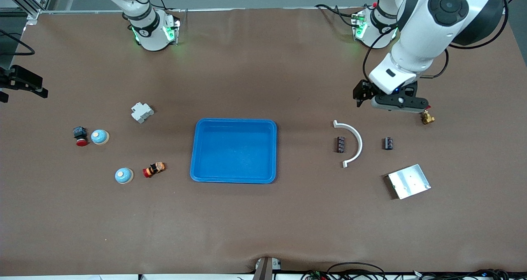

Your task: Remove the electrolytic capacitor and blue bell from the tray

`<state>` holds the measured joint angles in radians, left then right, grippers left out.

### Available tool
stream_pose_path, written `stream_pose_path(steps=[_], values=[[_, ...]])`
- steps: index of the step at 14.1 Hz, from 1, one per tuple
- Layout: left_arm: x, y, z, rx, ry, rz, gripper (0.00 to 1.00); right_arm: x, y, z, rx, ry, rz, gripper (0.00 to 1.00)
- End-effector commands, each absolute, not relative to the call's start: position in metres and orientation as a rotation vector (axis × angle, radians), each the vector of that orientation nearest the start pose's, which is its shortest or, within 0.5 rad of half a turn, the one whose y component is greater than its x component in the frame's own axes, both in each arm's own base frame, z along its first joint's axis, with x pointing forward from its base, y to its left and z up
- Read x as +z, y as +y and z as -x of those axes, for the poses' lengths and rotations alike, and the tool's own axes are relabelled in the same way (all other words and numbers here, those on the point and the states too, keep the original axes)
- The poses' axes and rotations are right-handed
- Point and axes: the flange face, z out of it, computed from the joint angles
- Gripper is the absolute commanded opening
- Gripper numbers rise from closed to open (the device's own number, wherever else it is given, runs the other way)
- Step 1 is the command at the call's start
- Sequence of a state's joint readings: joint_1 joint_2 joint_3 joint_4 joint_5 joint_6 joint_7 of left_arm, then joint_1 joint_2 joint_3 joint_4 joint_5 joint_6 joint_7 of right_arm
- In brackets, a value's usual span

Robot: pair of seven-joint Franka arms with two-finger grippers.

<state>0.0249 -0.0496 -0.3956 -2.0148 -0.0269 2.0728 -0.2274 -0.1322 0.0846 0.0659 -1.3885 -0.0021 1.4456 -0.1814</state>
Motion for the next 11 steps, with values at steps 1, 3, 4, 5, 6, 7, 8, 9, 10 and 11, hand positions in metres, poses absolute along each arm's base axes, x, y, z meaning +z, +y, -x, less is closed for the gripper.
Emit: stream_pose_path(steps=[1, 3, 4, 5, 6, 7, 8, 9, 10, 11], values=[[0.464, -0.212, -0.523, -0.18, 0.193, 3.195, 1.0, 0.652, -0.042, -0.559, 0.033, -0.179, 3.146, 1.0], [0.449, -0.218, -0.527, -0.152, 0.196, 3.207, 1.0, 0.653, -0.04, -0.56, 0.021, -0.186, 3.146, 1.0], [0.441, -0.223, -0.528, -0.138, 0.207, 3.211, 1.0, 0.652, -0.038, -0.56, 0.024, -0.191, 3.146, 1.0], [0.43, -0.229, -0.528, -0.105, 0.214, 3.215, 1.0, 0.652, -0.039, -0.56, 0.019, -0.188, 3.146, 1.0], [0.422, -0.236, -0.528, -0.085, 0.183, 3.222, 1.0, 0.653, -0.039, -0.561, 0.009, -0.189, 3.147, 1.0], [0.415, -0.244, -0.528, -0.083, 0.169, 3.231, 1.0, 0.652, -0.041, -0.561, 0.017, -0.184, 3.147, 1.0], [0.409, -0.249, -0.527, -0.082, 0.162, 3.237, 1.0, 0.652, -0.041, -0.56, 0.021, -0.184, 3.146, 1.0], [0.406, -0.252, -0.526, -0.079, 0.153, 3.238, 1.0, 0.652, -0.042, -0.56, 0.021, -0.181, 3.147, 1.0], [0.403, -0.253, -0.526, -0.068, 0.145, 3.238, 1.0, 0.652, -0.042, -0.56, 0.021, -0.181, 3.147, 1.0], [0.4, -0.253, -0.526, -0.061, 0.142, 3.238, 1.0, 0.652, -0.04, -0.56, 0.021, -0.186, 3.146, 1.0]])
